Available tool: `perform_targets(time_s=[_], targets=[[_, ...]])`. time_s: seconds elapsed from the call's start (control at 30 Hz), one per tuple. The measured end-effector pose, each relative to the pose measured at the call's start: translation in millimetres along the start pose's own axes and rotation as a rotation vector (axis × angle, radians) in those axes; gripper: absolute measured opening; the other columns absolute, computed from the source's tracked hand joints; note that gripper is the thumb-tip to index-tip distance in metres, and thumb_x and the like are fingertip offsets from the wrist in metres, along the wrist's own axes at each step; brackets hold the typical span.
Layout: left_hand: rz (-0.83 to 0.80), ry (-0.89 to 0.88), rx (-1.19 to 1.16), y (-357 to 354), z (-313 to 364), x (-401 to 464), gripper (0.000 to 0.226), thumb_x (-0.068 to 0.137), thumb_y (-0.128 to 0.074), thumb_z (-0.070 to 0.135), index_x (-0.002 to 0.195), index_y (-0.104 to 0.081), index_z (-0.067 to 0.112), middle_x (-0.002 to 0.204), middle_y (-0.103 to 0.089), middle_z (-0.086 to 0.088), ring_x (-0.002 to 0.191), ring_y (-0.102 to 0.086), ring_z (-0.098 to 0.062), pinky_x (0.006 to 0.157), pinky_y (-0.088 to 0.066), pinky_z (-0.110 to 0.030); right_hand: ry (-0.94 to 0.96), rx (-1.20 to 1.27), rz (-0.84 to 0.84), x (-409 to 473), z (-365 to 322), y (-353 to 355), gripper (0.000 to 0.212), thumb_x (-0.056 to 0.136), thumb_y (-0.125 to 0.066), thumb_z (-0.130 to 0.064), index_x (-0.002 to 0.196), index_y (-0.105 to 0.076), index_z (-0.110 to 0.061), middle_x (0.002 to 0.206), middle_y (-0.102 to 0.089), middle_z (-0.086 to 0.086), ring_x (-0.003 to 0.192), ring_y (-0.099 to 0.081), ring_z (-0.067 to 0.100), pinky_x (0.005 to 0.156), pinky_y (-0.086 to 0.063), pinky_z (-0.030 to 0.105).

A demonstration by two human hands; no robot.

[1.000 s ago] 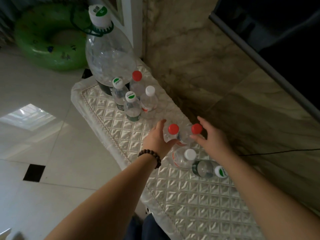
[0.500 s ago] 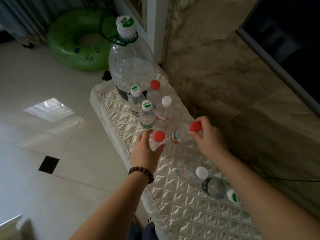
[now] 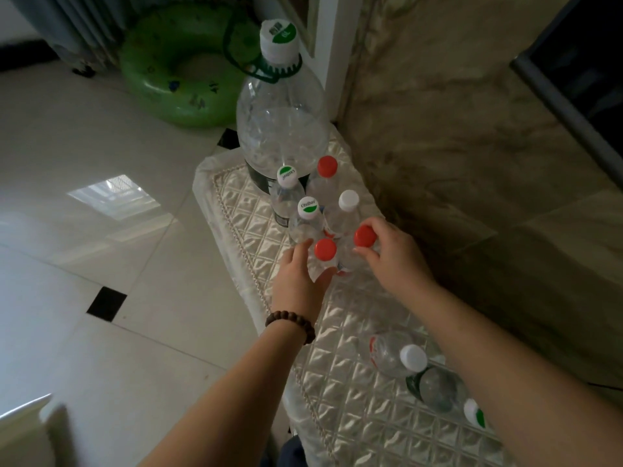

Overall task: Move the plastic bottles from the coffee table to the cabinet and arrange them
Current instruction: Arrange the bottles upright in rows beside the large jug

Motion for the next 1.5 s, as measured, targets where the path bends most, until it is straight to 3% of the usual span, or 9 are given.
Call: perform_targets(time_s=[0.13, 0.27, 0.47, 0.63, 0.8, 0.93, 1.17, 1.33, 1.5], targets=[[-0.048, 0.007, 0.098, 3, 3, 0, 0.067, 0.081, -0.068, 0.04, 0.139, -0.037, 0.026, 0.137, -0.048, 0.002, 0.117, -0.052, -0.018, 0.091, -0.045, -0.03, -0.011, 0.031, 0.004, 0, 5, 0, 0.036, 0.084, -0.068, -0.024, 0.116, -0.053, -0.021, 0.112, -0.062, 0.003, 0.103, -0.058, 0.022, 0.086, -0.05, 0.038], [-0.025, -0.015, 0.132, 12, 7, -9, 0.074, 0.079, -0.067, 0.046, 0.14, -0.033, 0.022, 0.14, -0.042, 0.001, 0.126, -0.041, -0.018, 0.1, -0.038, -0.031, -0.019, 0.094, -0.004, -10, 11, 3, 0.059, 0.083, -0.07, -0.027, 0.135, -0.044, -0.024, 0.134, -0.053, 0.003, 0.122, -0.05, 0.021, 0.097, -0.043, 0.034], [0.114, -0.235, 0.173, 31, 22, -52, 0.051, 0.08, -0.064, 0.023, 0.127, -0.049, 0.009, 0.127, -0.051, -0.011, 0.118, -0.045, -0.03, 0.099, -0.042, -0.047, -0.102, 0.153, 0.032, -55, 26, 29, 0.061, 0.083, -0.066, -0.038, 0.138, -0.04, -0.03, 0.14, -0.049, 0.001, 0.126, -0.048, 0.02, 0.1, -0.045, 0.038], [-0.215, -0.291, 0.152, 16, 35, -92, 0.067, 0.075, -0.047, 0.046, 0.136, -0.04, 0.02, 0.138, -0.04, -0.001, 0.127, -0.036, -0.021, 0.105, -0.036, -0.045, -0.275, 0.15, 0.076, -115, 54, 55, 0.061, 0.087, -0.061, -0.04, 0.141, -0.038, -0.026, 0.146, -0.04, 0.003, 0.131, -0.041, 0.021, 0.1, -0.036, 0.03], [-0.48, -0.25, 0.263, -31, 35, -109, 0.091, 0.074, -0.06, 0.062, 0.147, -0.016, 0.028, 0.152, -0.023, 0.002, 0.139, -0.023, -0.021, 0.111, -0.03, -0.045, -0.359, 0.212, 0.098, -171, 87, 55, 0.069, 0.081, -0.065, -0.047, 0.141, -0.038, -0.025, 0.149, -0.036, 0.0, 0.136, -0.035, 0.019, 0.107, -0.033, 0.032], [-0.543, -0.13, 0.256, -64, 36, -113, 0.103, 0.071, -0.073, 0.053, 0.148, -0.009, 0.028, 0.152, -0.028, -0.001, 0.137, -0.031, -0.023, 0.108, -0.036, -0.042, -0.392, 0.227, 0.059, -200, 100, 38, 0.081, 0.073, -0.073, -0.047, 0.142, -0.037, -0.025, 0.151, -0.032, -0.002, 0.138, -0.032, 0.016, 0.102, -0.03, 0.024], [-0.466, -0.11, 0.268, -80, 40, -111, 0.07, 0.073, -0.074, 0.044, 0.129, -0.038, 0.022, 0.129, -0.052, -0.002, 0.109, -0.056, -0.022, 0.083, -0.05, -0.036, -0.482, 0.261, 0.016, -214, 111, 16, 0.083, 0.073, -0.079, -0.029, 0.142, -0.035, -0.026, 0.146, -0.04, 0.001, 0.132, -0.039, 0.019, 0.096, -0.032, 0.023], [-0.377, -0.073, 0.199, -64, 33, -104, 0.067, 0.074, -0.075, 0.041, 0.127, -0.044, 0.018, 0.122, -0.054, -0.002, 0.107, -0.056, -0.022, 0.082, -0.047, -0.03, -0.572, 0.2, 0.055, -208, 119, 13, 0.049, 0.076, -0.076, -0.032, 0.117, -0.052, -0.019, 0.113, -0.063, 0.008, 0.101, -0.058, 0.023, 0.08, -0.049, 0.033], [-0.236, -0.055, 0.178, -34, 23, -90, 0.067, 0.073, -0.076, 0.041, 0.129, -0.045, 0.019, 0.125, -0.055, -0.002, 0.109, -0.055, -0.022, 0.084, -0.043, -0.029, -0.484, 0.235, 0.118, -171, 98, 22, 0.043, 0.076, -0.076, -0.035, 0.107, -0.052, -0.018, 0.101, -0.062, 0.005, 0.092, -0.059, 0.022, 0.071, -0.046, 0.031]])
Point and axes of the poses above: each hand's wrist, its own x-axis towards the middle knuckle, its own y-axis out of the back of the hand, z = x × y, the point moved 3 cm from there along x, towards the middle knuckle
